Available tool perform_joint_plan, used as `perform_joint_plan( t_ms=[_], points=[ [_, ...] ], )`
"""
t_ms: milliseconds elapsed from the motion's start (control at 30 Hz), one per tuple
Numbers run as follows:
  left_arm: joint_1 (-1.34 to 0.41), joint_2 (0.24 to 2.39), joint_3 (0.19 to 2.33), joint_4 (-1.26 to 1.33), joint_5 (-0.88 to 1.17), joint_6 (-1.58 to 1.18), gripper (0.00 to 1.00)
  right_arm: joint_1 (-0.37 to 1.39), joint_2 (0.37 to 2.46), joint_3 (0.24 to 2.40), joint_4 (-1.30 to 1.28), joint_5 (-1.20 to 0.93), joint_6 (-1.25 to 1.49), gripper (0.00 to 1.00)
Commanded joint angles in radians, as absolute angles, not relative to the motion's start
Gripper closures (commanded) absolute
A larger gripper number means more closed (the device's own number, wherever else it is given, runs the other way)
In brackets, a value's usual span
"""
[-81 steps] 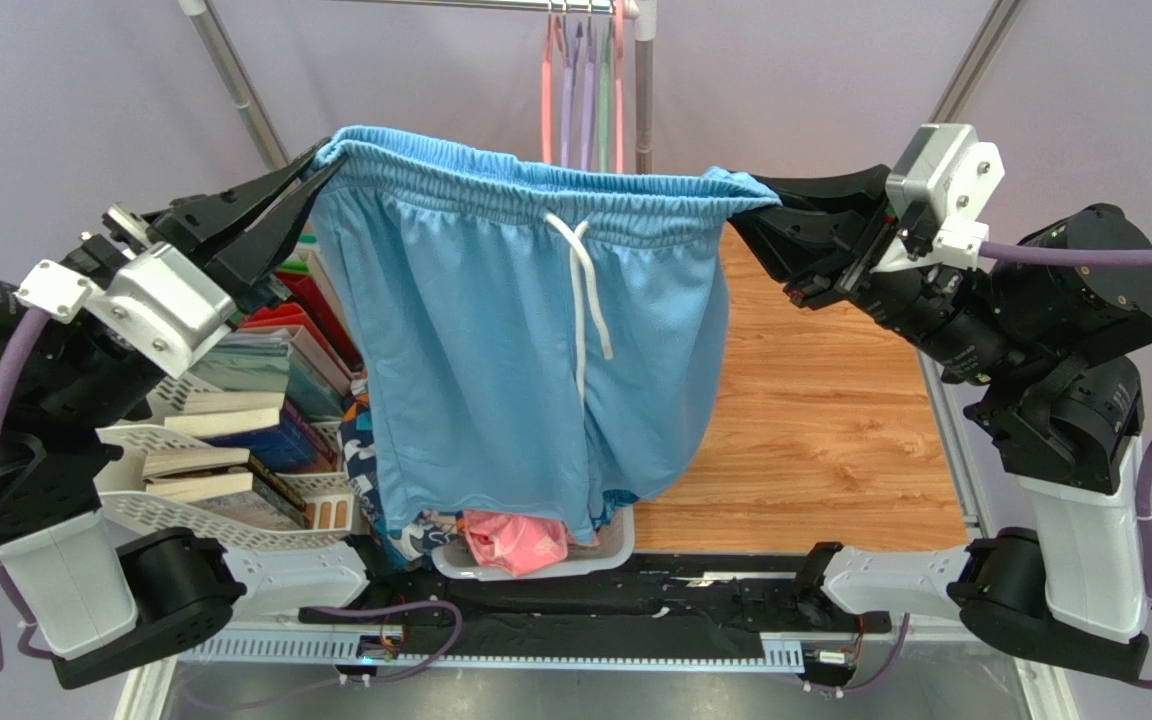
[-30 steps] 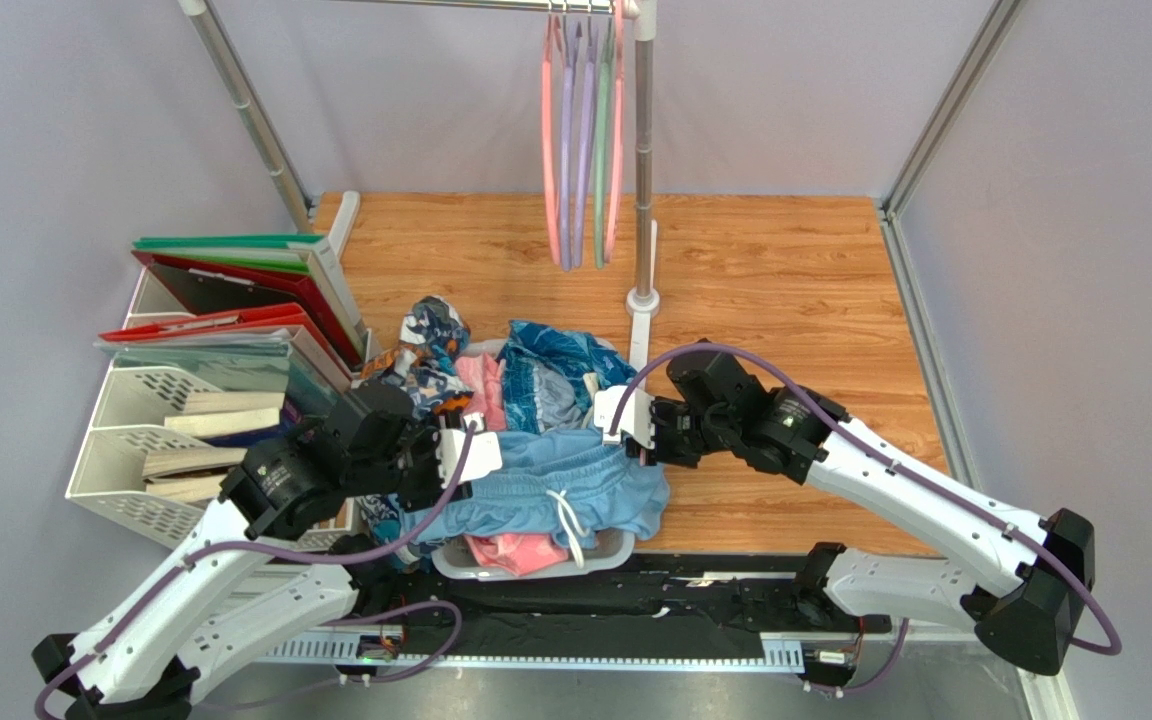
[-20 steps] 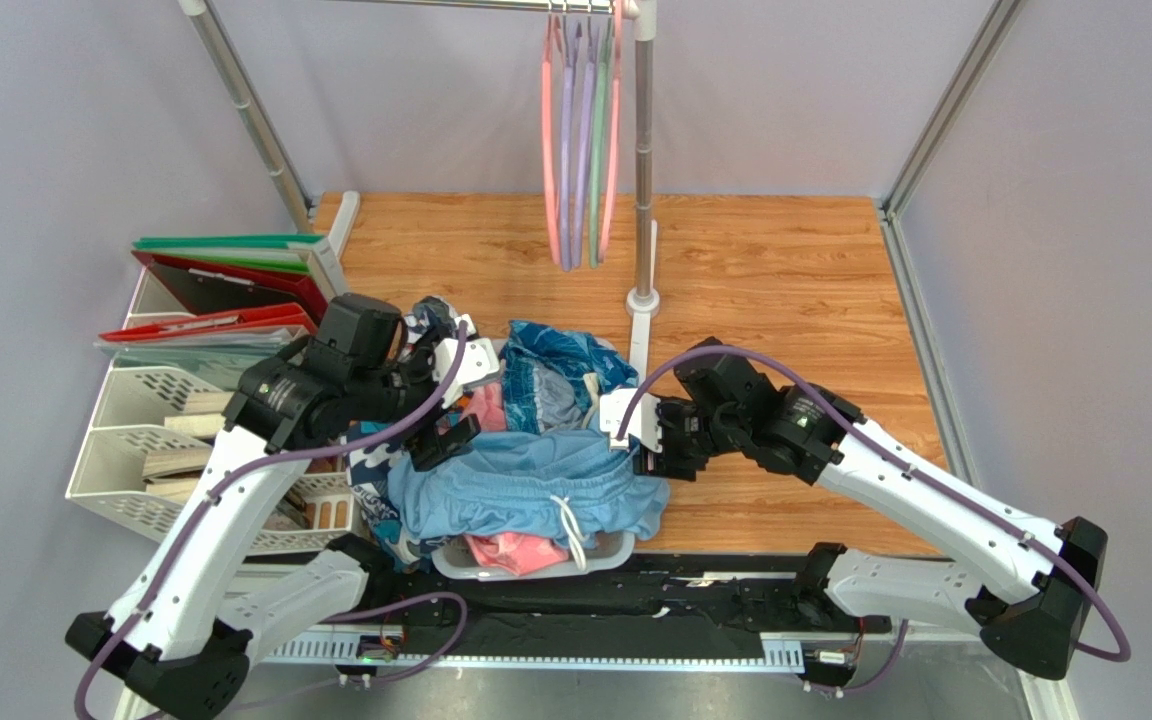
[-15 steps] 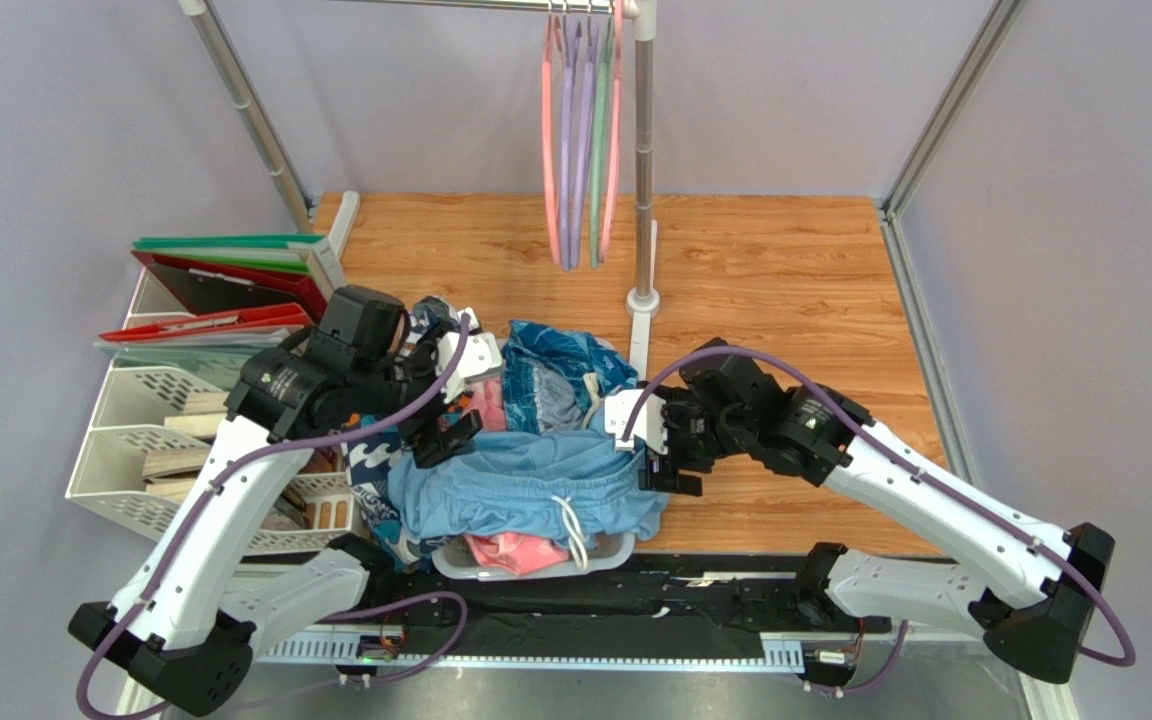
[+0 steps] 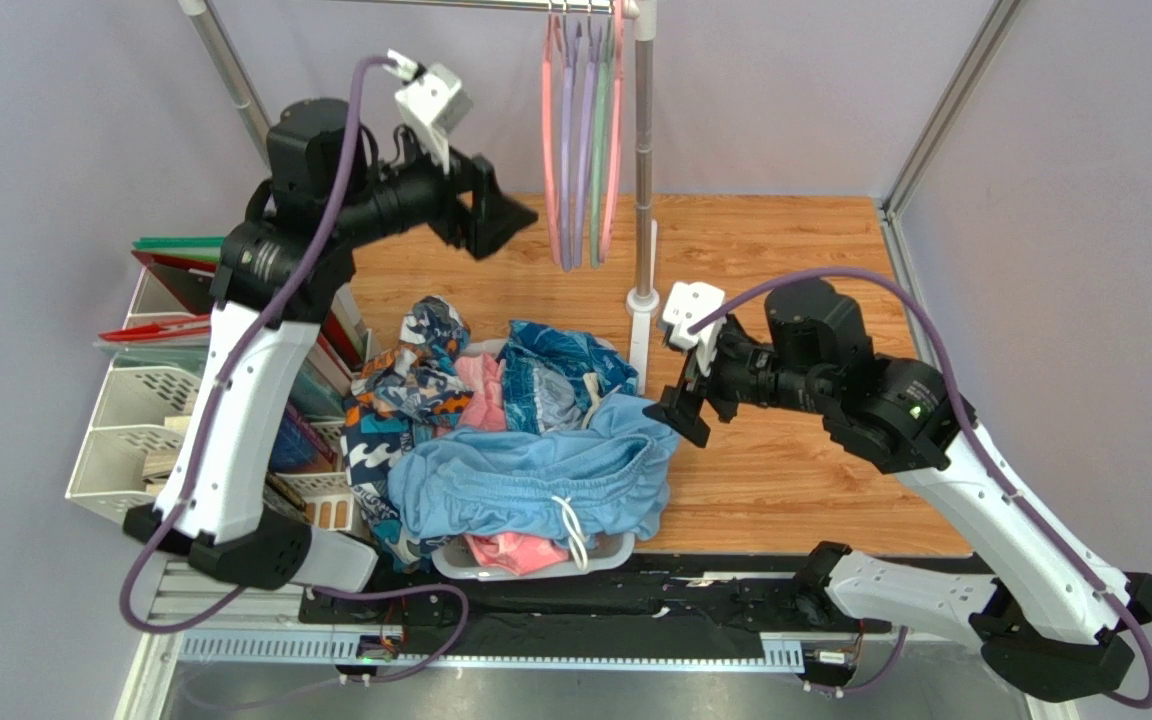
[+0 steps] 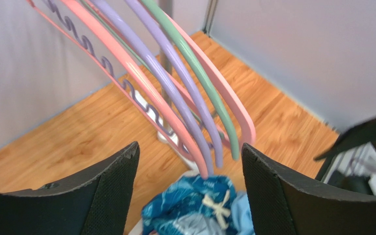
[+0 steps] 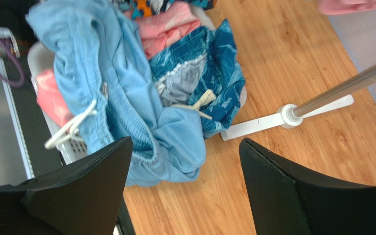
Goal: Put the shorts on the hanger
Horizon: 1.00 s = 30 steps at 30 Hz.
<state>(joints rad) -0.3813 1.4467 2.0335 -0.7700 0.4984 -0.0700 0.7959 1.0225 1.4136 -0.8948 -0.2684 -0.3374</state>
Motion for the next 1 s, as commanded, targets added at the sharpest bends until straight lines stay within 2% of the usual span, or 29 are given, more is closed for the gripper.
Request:
perform_joint_plan(
  t_ms=[0,100,433,633,867,967],
  points=[
    [-0.331,1.572,2.126,-0.615,0.526,-0.419,0.22,0.733,1.045,1.515,-0.848,-0.288,-0.134,0.13],
    [-0.325,1.618,2.145,-0.575,0.476,-0.509,0.29,0.698,1.052,1.543,-0.838,-0.307,-0.1,0.13],
    [-0.272,1.712,2.068,-0.315,0.639,-0.739,0.38,0.661,1.035,1.543,-0.821,-0.313,-0.09,0.12],
    [-0.252,1.749,2.029,-0.193,0.713,-0.844,0.48,0.66,1.035,1.548,-0.816,-0.305,-0.11,0.12],
    [-0.247,1.784,2.014,-0.091,0.768,-0.919,0.51,0.66,1.039,1.548,-0.813,-0.305,-0.118,0.12],
    [-0.241,1.787,1.988,-0.028,0.785,-0.96,0.58,0.658,1.035,1.542,-0.811,-0.304,-0.118,0.12]
  ],
)
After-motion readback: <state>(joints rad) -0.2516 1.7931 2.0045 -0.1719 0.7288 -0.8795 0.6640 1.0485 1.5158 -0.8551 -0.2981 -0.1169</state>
